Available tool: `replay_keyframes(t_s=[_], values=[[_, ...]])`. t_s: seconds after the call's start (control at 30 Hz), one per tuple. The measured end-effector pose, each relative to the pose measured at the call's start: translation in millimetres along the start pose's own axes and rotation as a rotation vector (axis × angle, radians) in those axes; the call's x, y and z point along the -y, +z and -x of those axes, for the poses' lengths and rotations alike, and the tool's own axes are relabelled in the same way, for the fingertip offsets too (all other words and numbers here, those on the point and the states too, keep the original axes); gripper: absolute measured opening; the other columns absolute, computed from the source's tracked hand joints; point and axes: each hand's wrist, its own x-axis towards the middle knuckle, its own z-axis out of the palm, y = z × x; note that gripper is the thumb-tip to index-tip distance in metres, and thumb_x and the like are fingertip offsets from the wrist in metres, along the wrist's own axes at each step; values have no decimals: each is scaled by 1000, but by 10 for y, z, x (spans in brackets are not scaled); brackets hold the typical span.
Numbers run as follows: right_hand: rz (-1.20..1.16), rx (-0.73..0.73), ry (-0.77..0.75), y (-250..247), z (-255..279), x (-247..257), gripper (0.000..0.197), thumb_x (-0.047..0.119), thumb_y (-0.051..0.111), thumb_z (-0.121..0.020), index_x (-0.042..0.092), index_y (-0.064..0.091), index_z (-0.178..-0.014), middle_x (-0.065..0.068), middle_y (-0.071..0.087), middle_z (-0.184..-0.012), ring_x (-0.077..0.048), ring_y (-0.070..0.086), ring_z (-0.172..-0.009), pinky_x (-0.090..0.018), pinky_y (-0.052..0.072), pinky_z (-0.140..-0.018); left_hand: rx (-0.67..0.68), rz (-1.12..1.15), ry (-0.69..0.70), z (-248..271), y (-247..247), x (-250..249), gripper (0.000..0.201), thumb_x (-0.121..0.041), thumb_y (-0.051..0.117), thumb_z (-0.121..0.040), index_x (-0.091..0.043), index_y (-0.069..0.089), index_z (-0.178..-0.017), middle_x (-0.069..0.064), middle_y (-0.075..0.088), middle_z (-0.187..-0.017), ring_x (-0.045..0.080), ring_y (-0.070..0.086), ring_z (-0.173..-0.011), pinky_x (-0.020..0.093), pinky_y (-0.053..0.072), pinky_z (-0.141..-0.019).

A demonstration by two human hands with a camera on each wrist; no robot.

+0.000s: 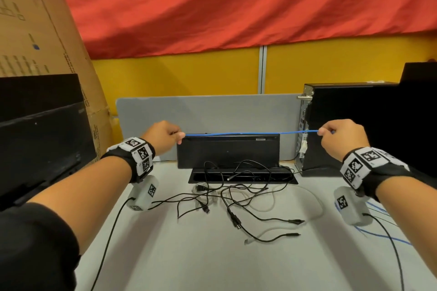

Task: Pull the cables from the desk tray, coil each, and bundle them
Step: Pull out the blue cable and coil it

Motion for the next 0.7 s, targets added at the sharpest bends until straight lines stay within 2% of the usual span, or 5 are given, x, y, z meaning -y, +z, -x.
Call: replay_keyframes(t_s=[0.27,0.4,0.47,0.57,0.7], values=[[229,386,-59,76,214,146,17,17,51,-92,18,67,-94,-3,64,-85,-18,59,-71,-31,47,-64,-50,154,21,88,119,-313,31,-23,53,-98,-8,68,-75,-1,46,-59,12,40,-55,24,30,-53],[84,384,-287,127,452,561,41,20,50,-95,16,51,-136,-10,58,-133,-29,55,-120,-41,44,-101,5,239,92,166,250,-666,31,-25,53,-99,-11,67,-75,-4,42,-53,9,38,-49,22,31,-50],[-74,464,-401,186,624,813,49,29,48,-99,20,39,-146,0,54,-140,-21,51,-126,-34,40,-102,39,284,126,211,323,-866,32,-26,52,-99,-15,65,-73,-9,38,-47,3,33,-40,16,29,-44],[-345,538,-380,277,783,1030,42,31,45,-101,23,46,-141,1,67,-111,-16,64,-102,-29,49,-90,65,521,75,278,396,-1065,33,-28,50,-100,-16,63,-72,-13,32,-40,4,28,-33,15,25,-36],[-549,507,-351,317,925,1074,30,26,42,-101,28,69,-90,3,61,-73,-16,61,-70,-43,56,-80,208,1060,-80,380,361,-1116,28,-26,46,-102,-9,60,-84,-6,27,-49,8,20,-39,19,18,-39]])
